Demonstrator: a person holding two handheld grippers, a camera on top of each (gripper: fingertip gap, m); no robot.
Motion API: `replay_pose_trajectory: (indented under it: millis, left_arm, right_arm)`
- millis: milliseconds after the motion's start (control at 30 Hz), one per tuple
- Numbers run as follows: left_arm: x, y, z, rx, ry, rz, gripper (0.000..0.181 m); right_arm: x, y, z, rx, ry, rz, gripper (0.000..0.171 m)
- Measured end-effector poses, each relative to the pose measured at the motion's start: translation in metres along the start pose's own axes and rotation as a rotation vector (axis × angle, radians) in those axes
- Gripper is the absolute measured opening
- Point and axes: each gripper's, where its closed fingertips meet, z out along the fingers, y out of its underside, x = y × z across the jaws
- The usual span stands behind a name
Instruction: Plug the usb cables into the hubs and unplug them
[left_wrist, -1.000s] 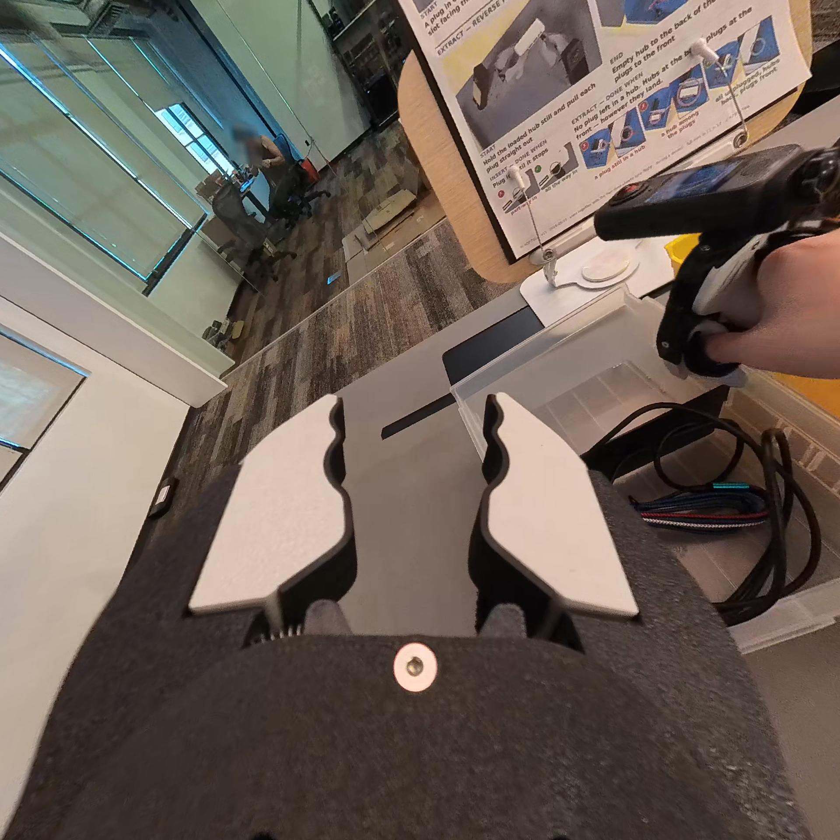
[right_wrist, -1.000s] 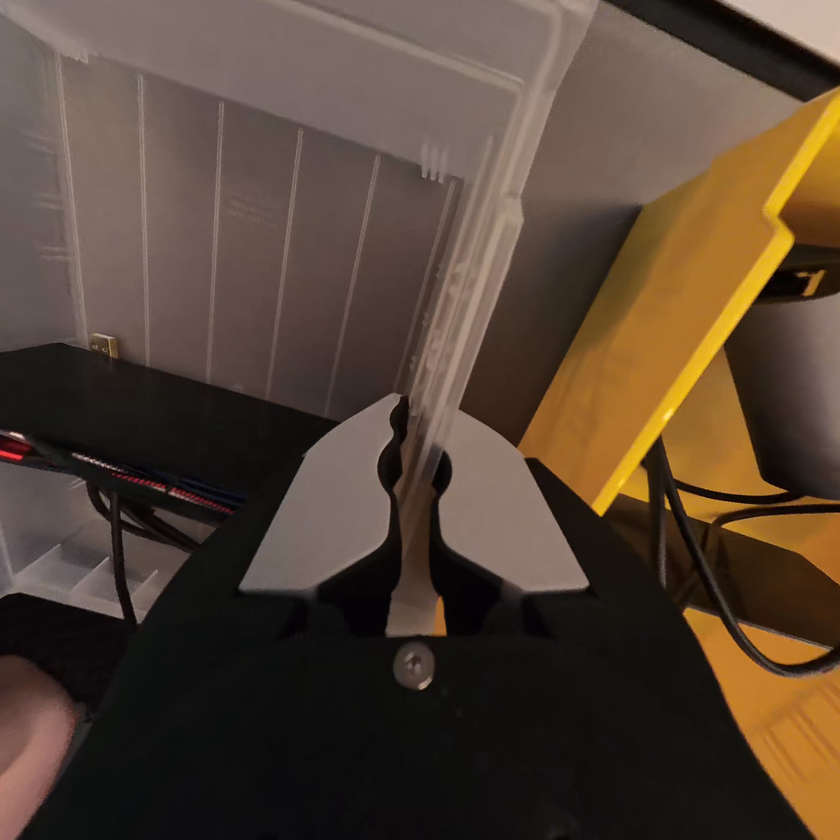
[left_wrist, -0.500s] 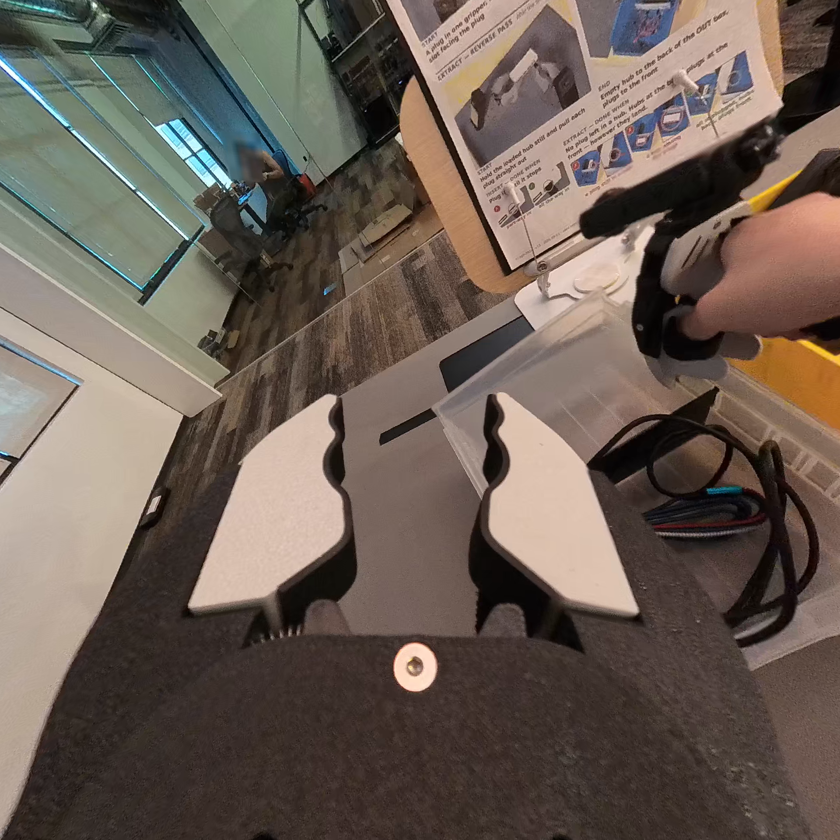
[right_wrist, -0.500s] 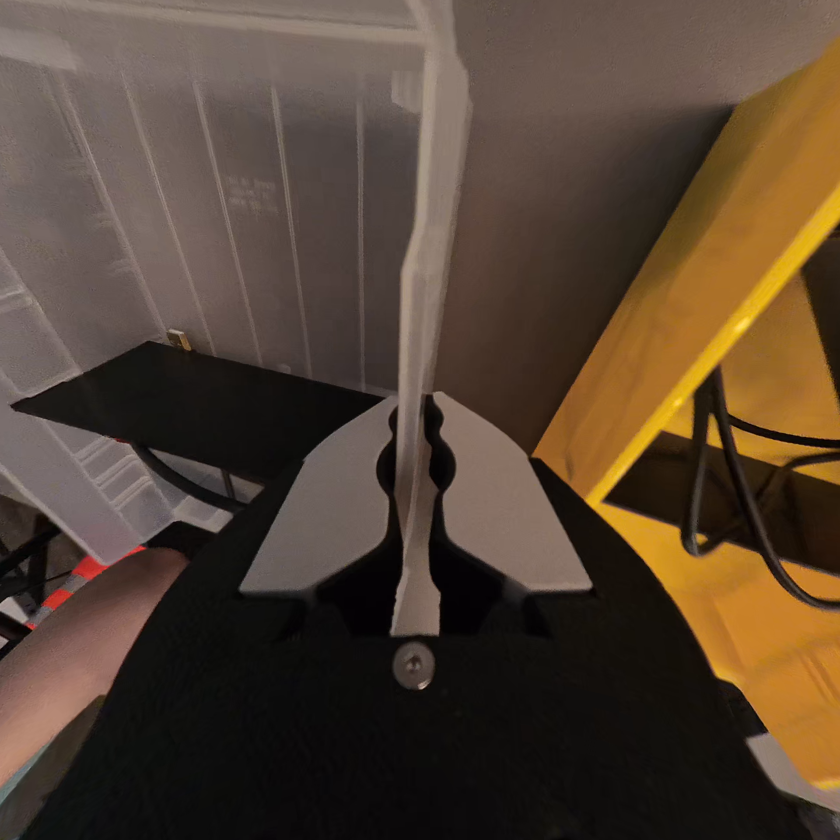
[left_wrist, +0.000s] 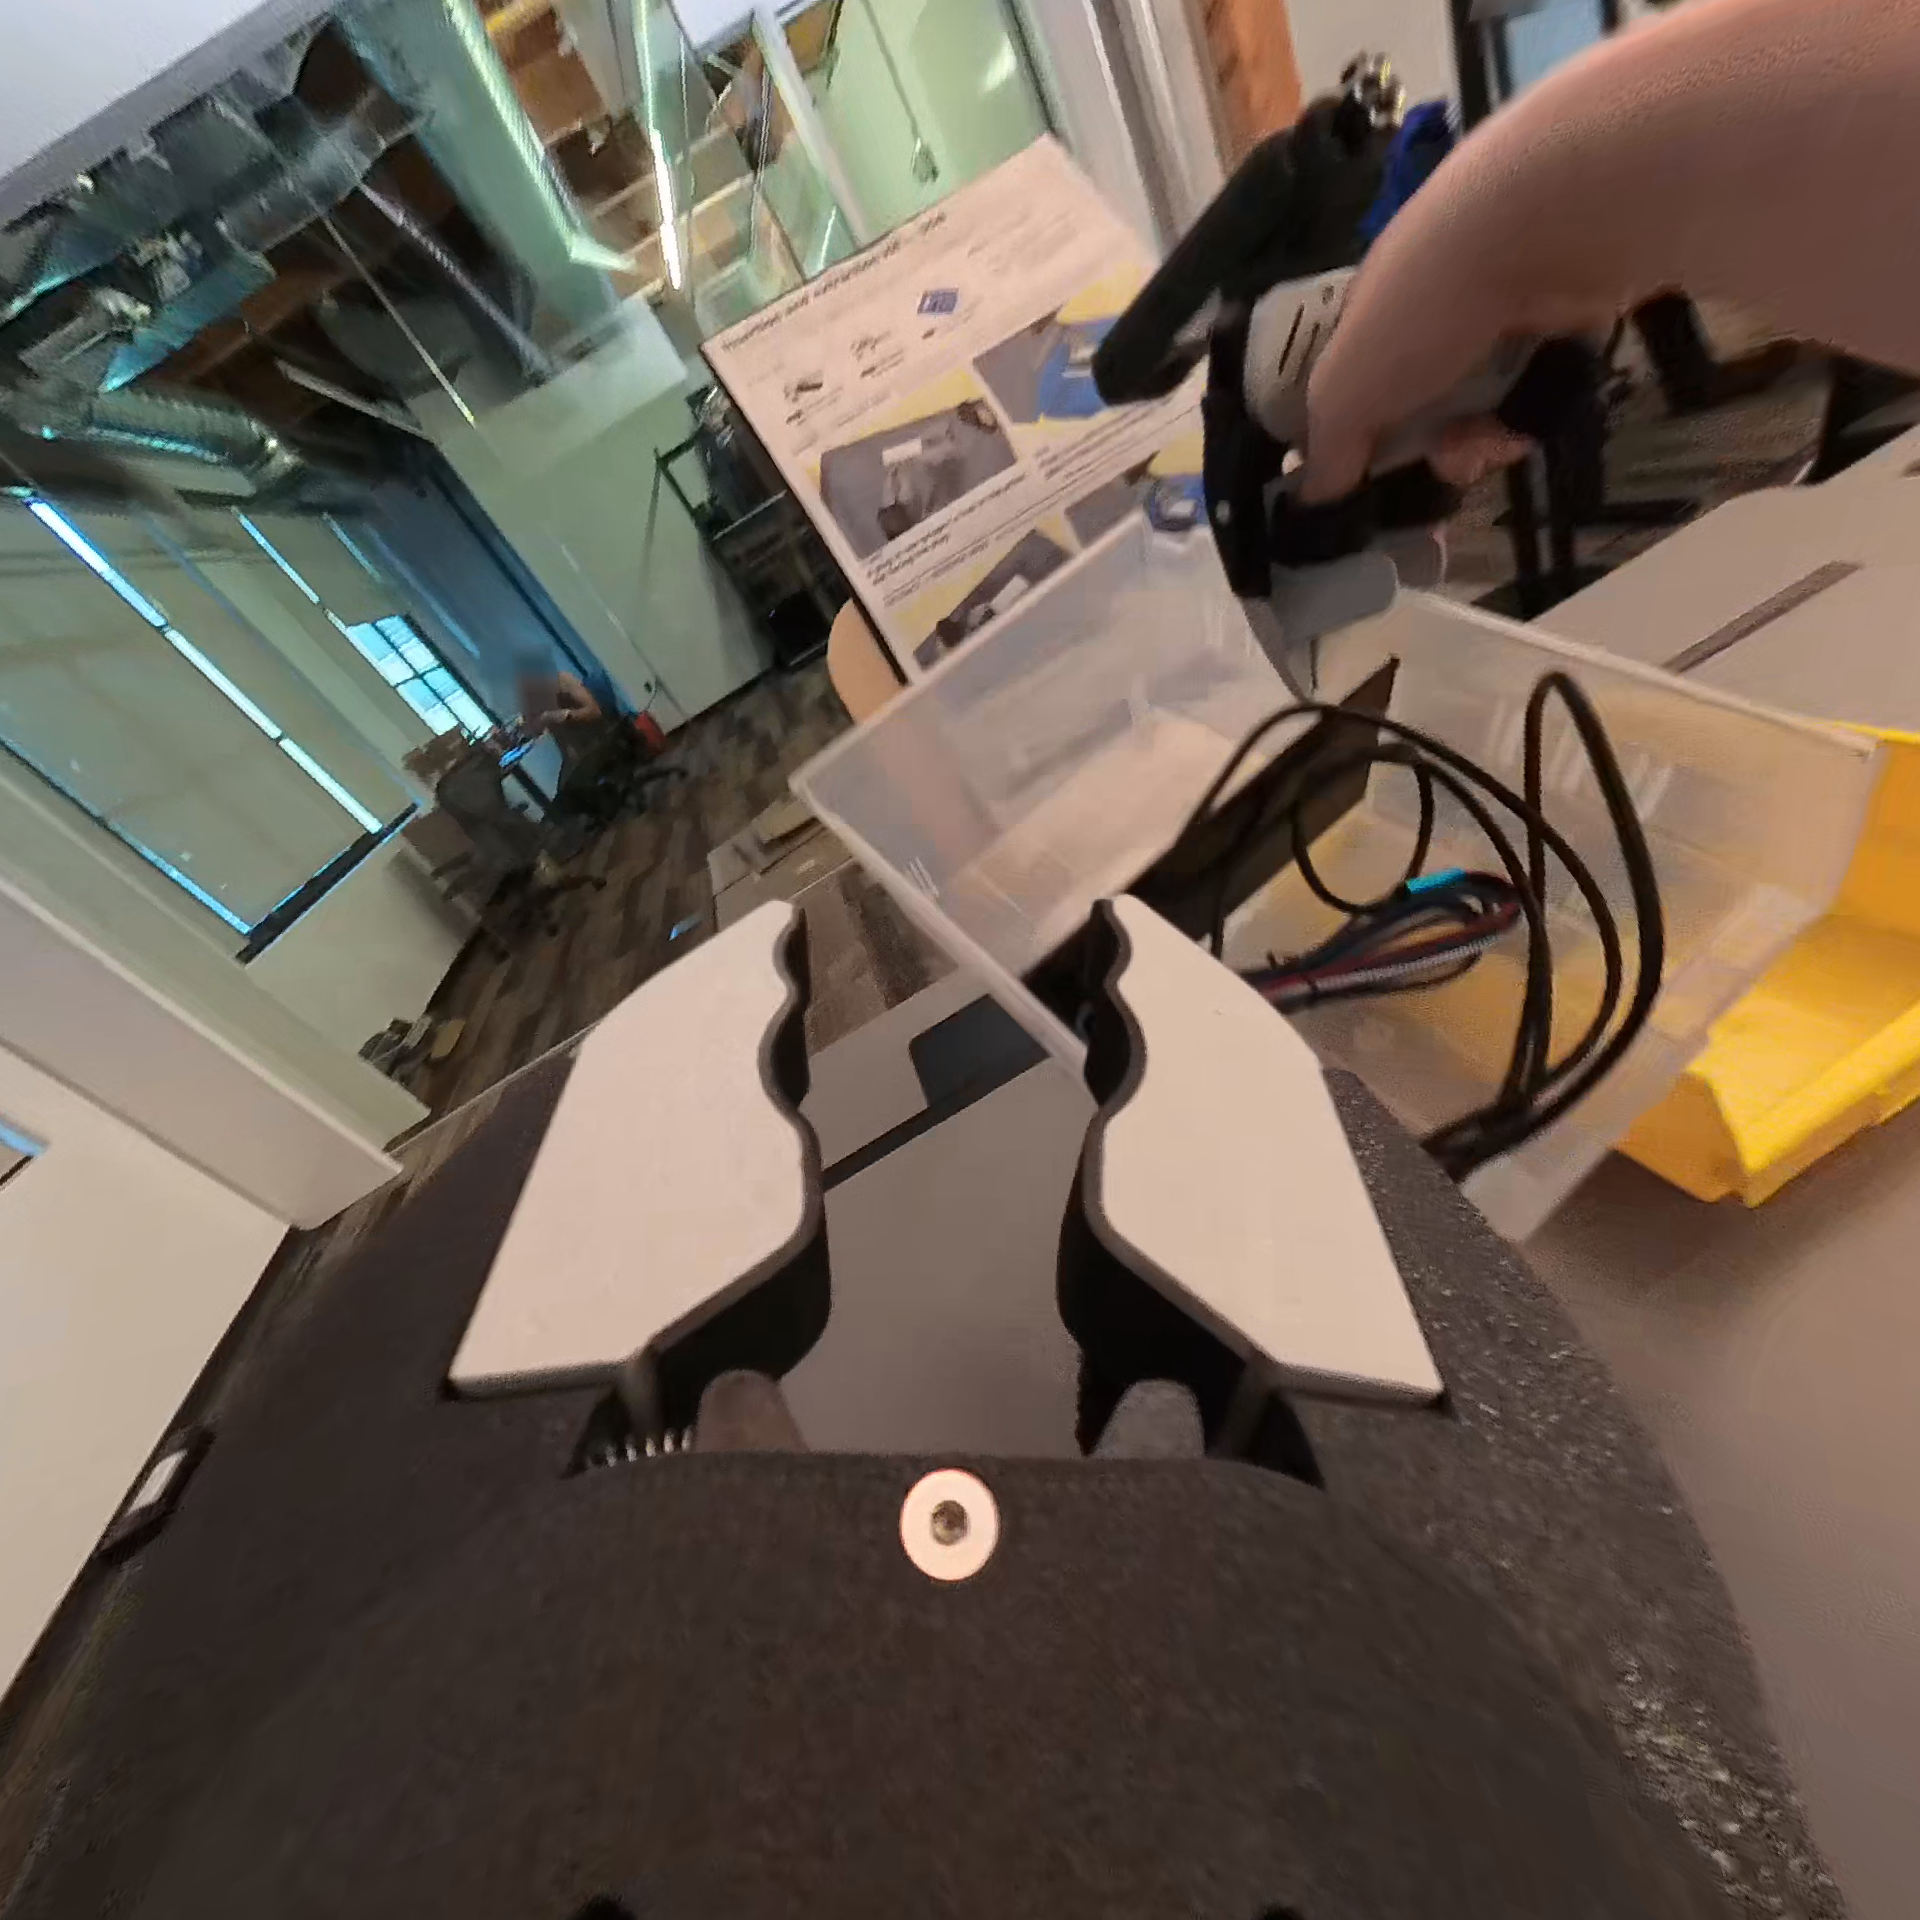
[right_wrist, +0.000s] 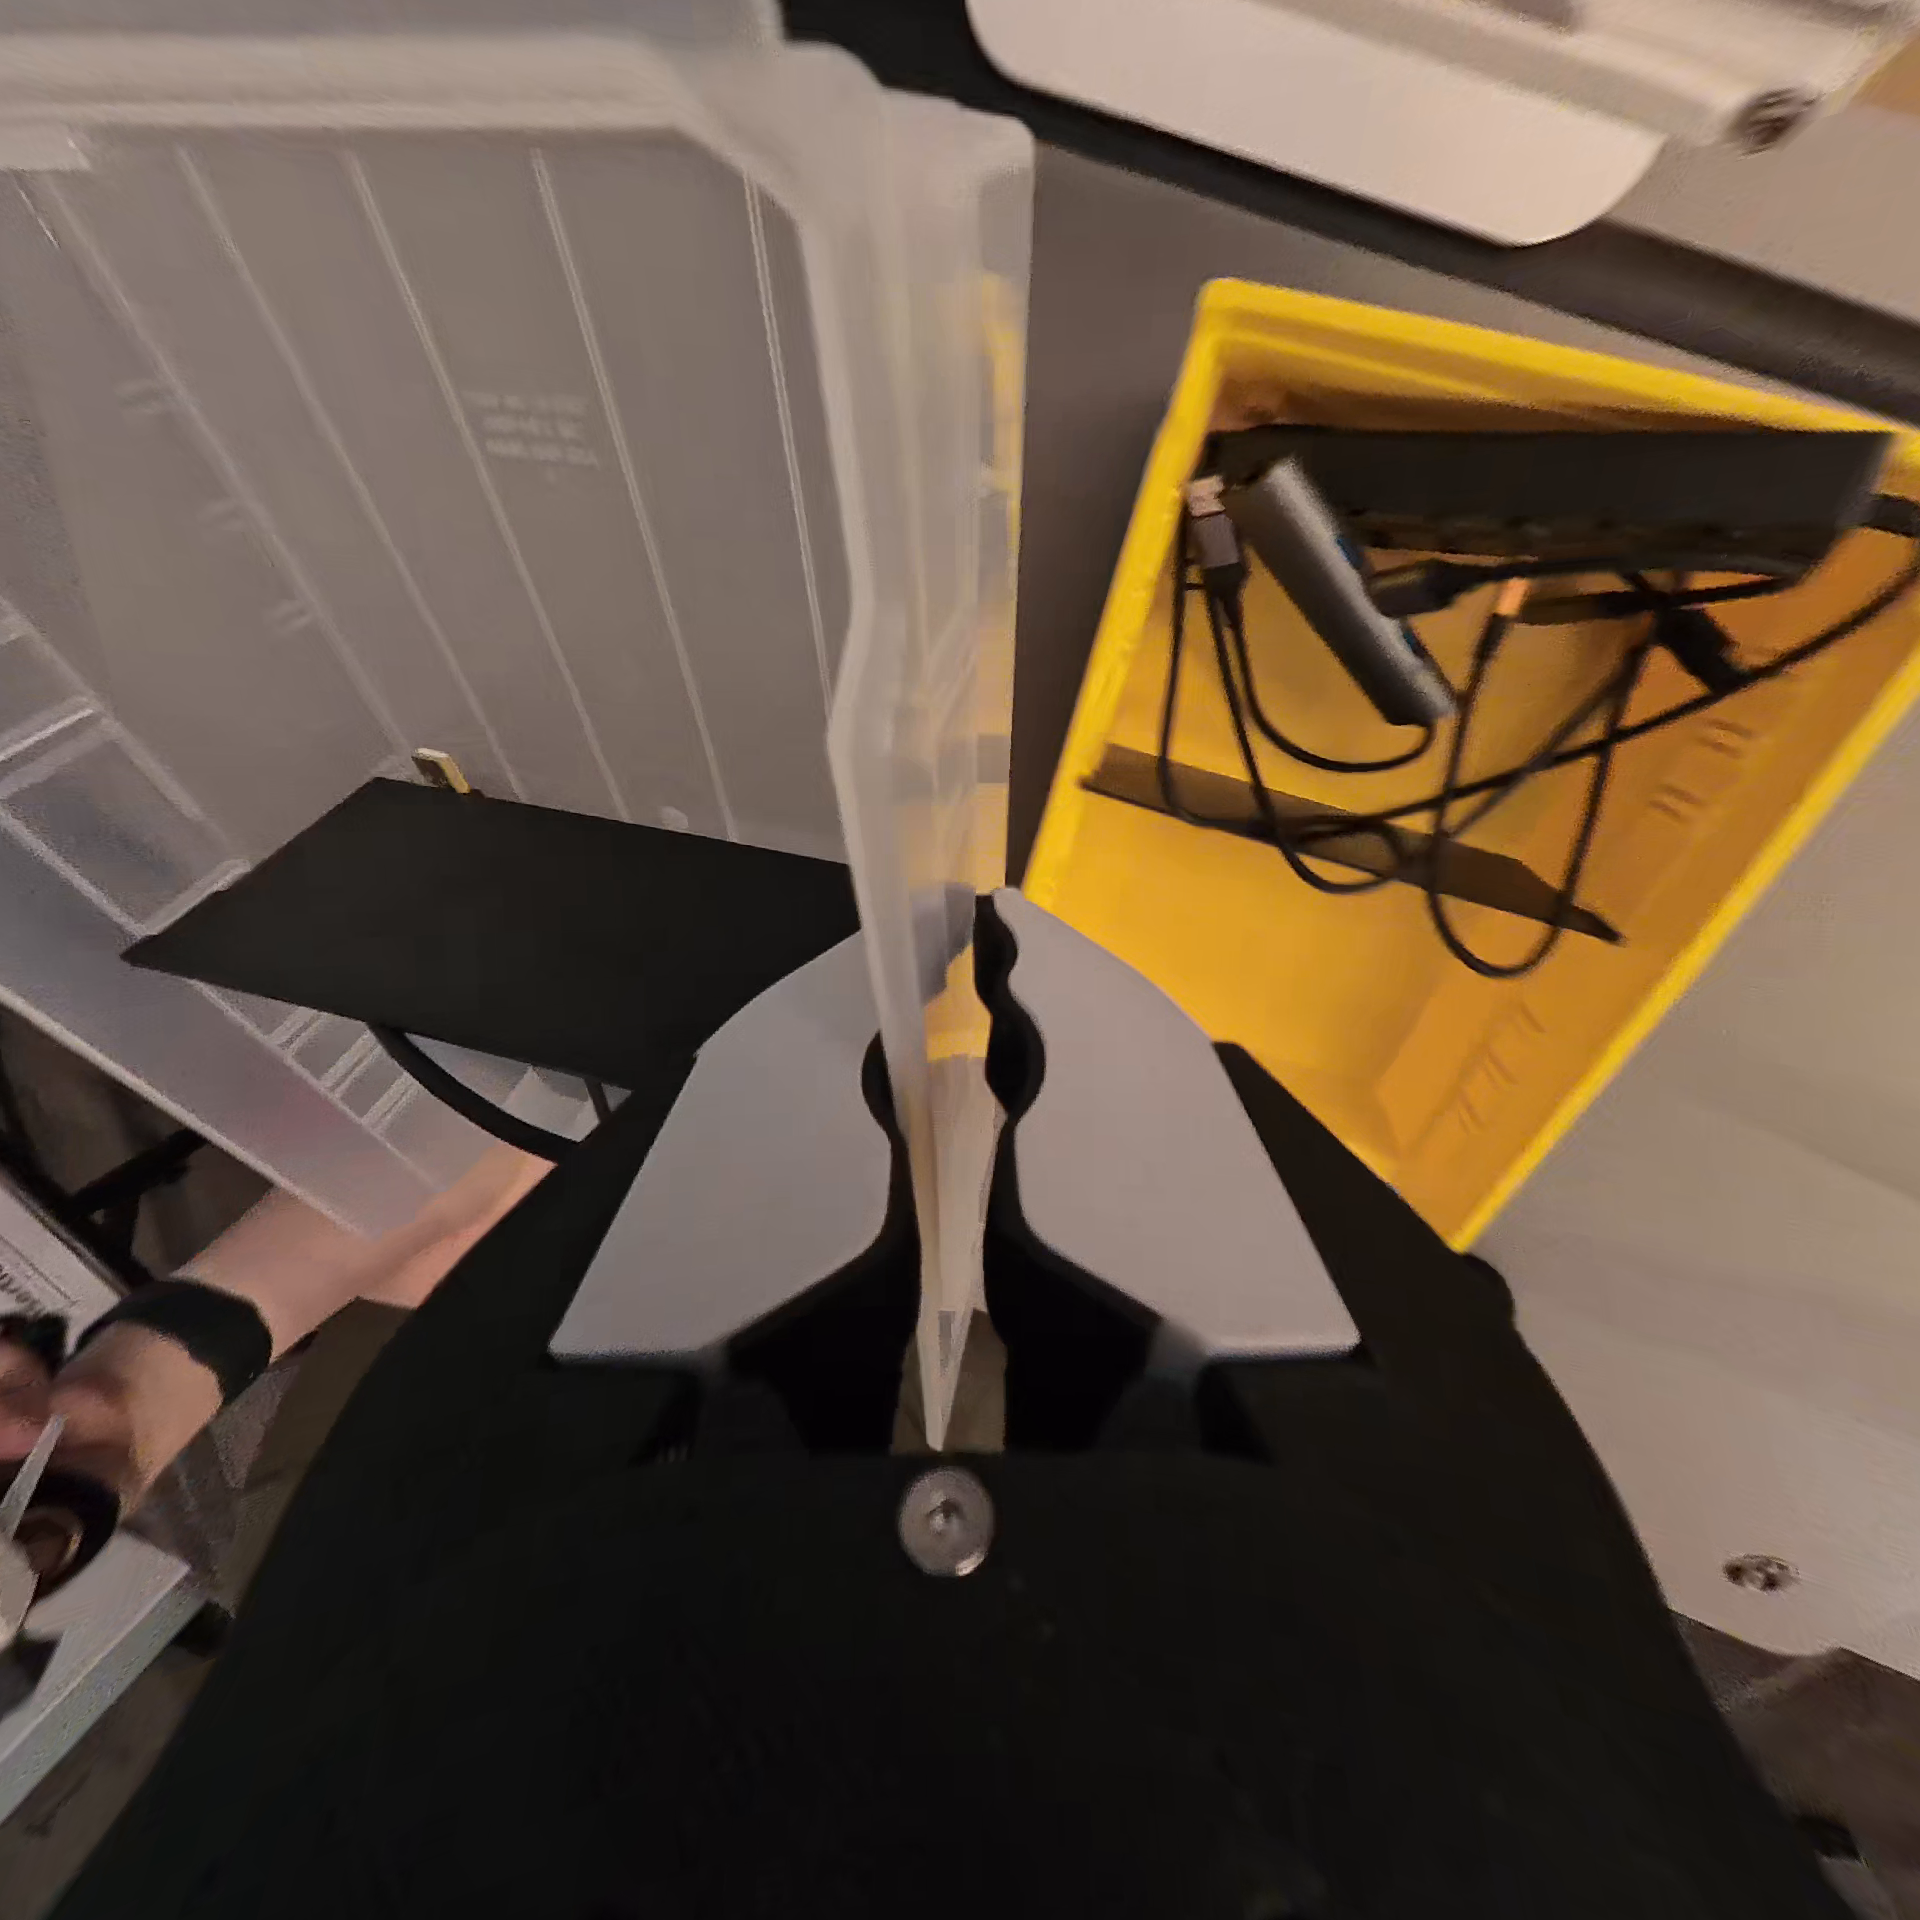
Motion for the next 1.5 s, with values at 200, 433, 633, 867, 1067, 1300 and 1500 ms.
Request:
replay_pose_trajectory:
  millis: [200,433,633,867,1067,1300,1500]
  left_arm:
    - [0.042,0.008,0.014,-0.044,0.212,-0.013,0.054]
    - [0.113,0.062,0.1,-0.296,0.504,-0.154,0.074]
    - [0.198,0.078,0.14,-0.4,0.727,-0.386,0.072]
    - [0.235,0.126,0.196,-0.816,0.685,-0.293,0.081]
    - [0.245,0.18,0.194,-1.244,0.623,-0.167,0.084]
    - [0.267,0.169,0.197,-1.32,0.707,-0.354,0.018]
    - [0.235,0.184,0.195,-1.368,0.685,-0.256,0.009]
  right_arm:
    - [0.109,0.042,-0.097,0.073,0.058,0.136,0.008]
    - [0.285,0.128,-0.134,0.08,0.215,0.348,0.01]
    - [0.394,0.196,-0.089,-0.064,0.239,0.413,0.011]
    - [0.451,0.213,-0.014,-0.133,0.136,0.423,0.014]
    - [0.455,0.208,0.022,-0.136,0.009,0.405,0.013]
    - [0.458,0.199,0.044,-0.13,-0.024,0.39,0.012]
    - [0.447,0.187,0.069,-0.113,-0.083,0.37,0.011]
